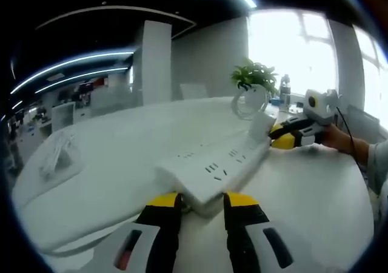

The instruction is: Straighten the power strip on the desk, plug the charger into it

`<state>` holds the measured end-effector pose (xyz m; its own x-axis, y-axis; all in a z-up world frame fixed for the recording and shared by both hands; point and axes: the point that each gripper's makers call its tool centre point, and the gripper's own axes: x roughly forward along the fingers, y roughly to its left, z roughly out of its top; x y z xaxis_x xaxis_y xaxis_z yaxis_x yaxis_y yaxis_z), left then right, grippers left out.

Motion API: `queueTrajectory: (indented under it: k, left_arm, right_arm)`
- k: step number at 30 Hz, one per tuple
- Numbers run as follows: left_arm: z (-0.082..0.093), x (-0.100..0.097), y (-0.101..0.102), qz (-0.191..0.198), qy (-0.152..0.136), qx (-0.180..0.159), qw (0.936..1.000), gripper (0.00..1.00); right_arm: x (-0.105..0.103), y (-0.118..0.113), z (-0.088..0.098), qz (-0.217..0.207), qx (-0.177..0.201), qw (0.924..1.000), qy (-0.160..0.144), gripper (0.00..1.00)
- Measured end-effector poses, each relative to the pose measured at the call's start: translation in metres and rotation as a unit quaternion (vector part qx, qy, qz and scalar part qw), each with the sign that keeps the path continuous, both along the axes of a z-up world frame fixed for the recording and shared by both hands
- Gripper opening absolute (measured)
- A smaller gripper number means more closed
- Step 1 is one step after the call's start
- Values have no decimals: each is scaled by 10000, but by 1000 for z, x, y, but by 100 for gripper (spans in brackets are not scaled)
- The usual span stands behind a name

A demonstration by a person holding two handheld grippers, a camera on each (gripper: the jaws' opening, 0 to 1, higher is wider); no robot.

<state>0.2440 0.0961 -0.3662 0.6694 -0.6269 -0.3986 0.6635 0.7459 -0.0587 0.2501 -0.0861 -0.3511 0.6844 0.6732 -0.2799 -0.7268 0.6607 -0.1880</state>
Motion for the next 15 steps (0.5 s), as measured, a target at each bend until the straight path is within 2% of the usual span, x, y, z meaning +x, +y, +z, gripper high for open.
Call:
queueTrajectory:
  k: [9, 15]
  left_arm:
    - [-1, -1, 1, 28, -14, 3, 10000, 27]
    - [-1, -3, 0, -7, -22, 27, 10000, 29]
  right_arm:
    - [0, 0, -1, -17, -66, 10000, 6, 14]
    - [0, -1, -1, -45, 190, 9996, 190, 15]
